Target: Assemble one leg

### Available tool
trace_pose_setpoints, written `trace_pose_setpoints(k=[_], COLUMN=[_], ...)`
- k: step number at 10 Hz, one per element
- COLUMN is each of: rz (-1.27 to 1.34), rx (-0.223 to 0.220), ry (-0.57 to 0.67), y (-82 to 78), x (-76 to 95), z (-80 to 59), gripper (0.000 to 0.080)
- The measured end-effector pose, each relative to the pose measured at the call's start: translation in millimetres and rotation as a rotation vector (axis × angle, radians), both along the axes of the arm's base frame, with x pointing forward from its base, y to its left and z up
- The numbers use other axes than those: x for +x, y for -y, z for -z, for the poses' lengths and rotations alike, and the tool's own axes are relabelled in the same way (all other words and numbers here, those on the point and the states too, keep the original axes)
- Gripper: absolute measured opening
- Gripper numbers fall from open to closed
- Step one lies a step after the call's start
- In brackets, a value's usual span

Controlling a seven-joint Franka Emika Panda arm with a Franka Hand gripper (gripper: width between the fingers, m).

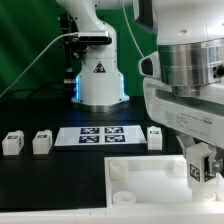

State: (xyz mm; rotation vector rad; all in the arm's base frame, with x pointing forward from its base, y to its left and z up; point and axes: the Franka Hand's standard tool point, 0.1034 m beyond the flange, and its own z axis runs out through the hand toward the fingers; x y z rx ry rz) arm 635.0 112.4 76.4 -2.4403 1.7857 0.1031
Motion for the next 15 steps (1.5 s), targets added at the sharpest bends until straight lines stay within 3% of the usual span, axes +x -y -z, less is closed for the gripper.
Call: trace_pose_setpoints(k=[4, 6, 7, 8, 9, 15], rz=[0.418, 0.374, 0.337, 0.243, 0.092, -0.584], rx=[0.064, 0.062, 0.061, 0.053, 0.047, 0.015], ry=[0.001, 0.002, 0.007, 0.01, 0.005, 0.107], y=[-13.8, -14.9, -15.3, -15.6, -17.1, -18.5], x=[-1.8, -2.6, -2.8, -5.0, -9.9, -10.4], z=[1.7, 2.0, 2.5, 3.4, 5.3, 6.3], gripper=[0.0294, 0.0294, 0.0394, 0.0531, 0.0612, 0.0649])
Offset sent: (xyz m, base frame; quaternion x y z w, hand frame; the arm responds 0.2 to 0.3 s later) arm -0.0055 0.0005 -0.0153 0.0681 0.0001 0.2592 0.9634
